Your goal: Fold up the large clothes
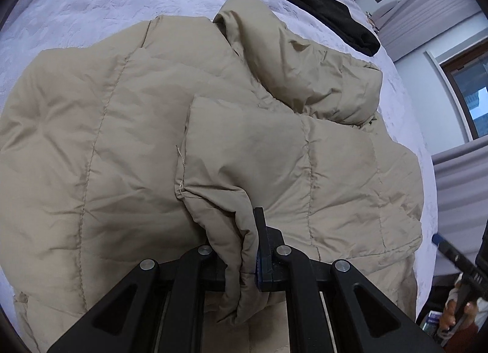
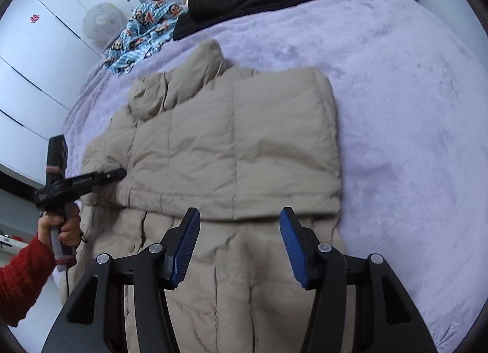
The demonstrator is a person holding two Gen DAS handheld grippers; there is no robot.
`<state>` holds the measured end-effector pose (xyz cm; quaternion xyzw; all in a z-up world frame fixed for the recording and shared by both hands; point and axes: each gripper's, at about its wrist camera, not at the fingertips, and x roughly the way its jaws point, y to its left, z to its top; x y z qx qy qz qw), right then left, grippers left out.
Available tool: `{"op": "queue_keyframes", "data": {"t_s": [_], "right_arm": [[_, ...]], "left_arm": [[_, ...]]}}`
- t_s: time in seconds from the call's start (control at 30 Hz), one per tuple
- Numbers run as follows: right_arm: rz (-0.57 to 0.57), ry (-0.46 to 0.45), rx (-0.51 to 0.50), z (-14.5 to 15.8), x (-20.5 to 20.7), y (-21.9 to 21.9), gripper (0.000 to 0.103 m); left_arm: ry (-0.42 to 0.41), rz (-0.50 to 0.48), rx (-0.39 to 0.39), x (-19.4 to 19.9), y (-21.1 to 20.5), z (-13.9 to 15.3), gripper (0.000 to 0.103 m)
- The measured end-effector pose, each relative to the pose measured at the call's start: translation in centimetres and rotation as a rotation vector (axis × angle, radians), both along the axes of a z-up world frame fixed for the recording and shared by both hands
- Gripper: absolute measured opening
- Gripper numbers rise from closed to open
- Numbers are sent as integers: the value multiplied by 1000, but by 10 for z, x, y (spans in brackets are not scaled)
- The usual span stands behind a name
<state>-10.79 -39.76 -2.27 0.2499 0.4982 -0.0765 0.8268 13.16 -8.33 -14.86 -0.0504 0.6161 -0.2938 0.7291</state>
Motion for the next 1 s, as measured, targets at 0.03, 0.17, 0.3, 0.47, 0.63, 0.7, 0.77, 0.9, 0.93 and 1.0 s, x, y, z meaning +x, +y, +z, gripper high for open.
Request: {"op": "queue_keyframes", "data": {"t_s": [0.03, 0.17, 0.3, 0.47, 0.63, 0.7, 0.77, 0.9, 0.93, 1.0], "right_arm": [[-22, -14, -12, 0, 6, -8, 36], [-102, 2, -19, -29, 48, -51, 12], [-171, 92, 20, -74, 66, -72, 7], [-135, 99, -30, -57, 55, -68, 8], [-132, 44, -15, -35, 49, -67, 8], [-111, 25, -2, -32, 56, -63, 8], [-78, 30, -7, -35, 64, -57, 8], [-75, 65, -25, -54, 65, -59, 8], [-89, 75, -16, -63, 61, -64, 7], [-119, 77, 0, -78, 53, -75, 7]], "left_arm": [[-4, 0, 2, 0, -2, 0, 11], [-13, 3, 7, 0, -6, -3, 11], [14, 22, 24, 2, 0, 9, 12], [-115, 69, 81, 3, 35, 59, 12], [-164, 48, 50, 11, 33, 78, 12], [-176, 13, 65, 13, 13, 68, 12], [-187, -21, 106, 13, -7, 53, 12], [-104, -2, 140, 8, -8, 10, 12], [-94, 7, 126, 6, -5, 4, 12], [-97, 8, 109, 2, -3, -1, 12]]}}
